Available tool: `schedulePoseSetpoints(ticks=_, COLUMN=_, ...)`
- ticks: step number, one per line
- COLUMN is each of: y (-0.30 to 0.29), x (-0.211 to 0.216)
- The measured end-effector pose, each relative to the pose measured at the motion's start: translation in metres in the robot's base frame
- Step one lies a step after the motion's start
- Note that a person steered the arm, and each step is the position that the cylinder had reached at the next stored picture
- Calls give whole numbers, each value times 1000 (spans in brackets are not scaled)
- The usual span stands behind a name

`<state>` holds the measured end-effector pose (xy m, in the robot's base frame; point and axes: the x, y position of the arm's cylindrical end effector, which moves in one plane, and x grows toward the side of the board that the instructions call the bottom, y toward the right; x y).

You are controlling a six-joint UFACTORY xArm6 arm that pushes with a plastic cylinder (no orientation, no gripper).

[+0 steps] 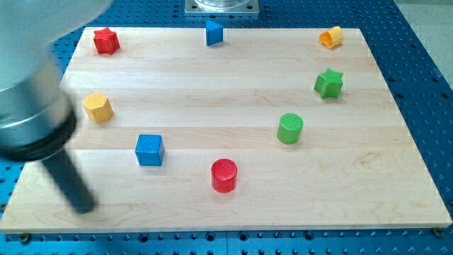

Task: Move the red star in between triangle and hexagon

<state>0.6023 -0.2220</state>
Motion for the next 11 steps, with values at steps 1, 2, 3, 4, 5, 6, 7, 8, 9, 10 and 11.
schedulePoseSetpoints(ticks=1, y=-66, x=-66)
schedulePoseSetpoints(ticks=2, y=-83, x=-92)
schedulePoseSetpoints(ticks=3, y=-78, x=-223)
schedulePoseSetpoints(ticks=4, y=-75, x=-335)
schedulePoseSetpoints(ticks=5, y=-62, x=-411)
schedulePoseSetpoints(ticks=6, y=-35, x=-388)
schedulePoseSetpoints(ticks=7, y=13, x=-327)
schedulePoseSetpoints(ticks=8, y=70, x=-324)
schedulePoseSetpoints(ticks=9, y=-2, x=-324)
schedulePoseSetpoints(ticks=10, y=-26, x=-316)
schedulePoseSetpoints(ticks=11, y=38, x=-307)
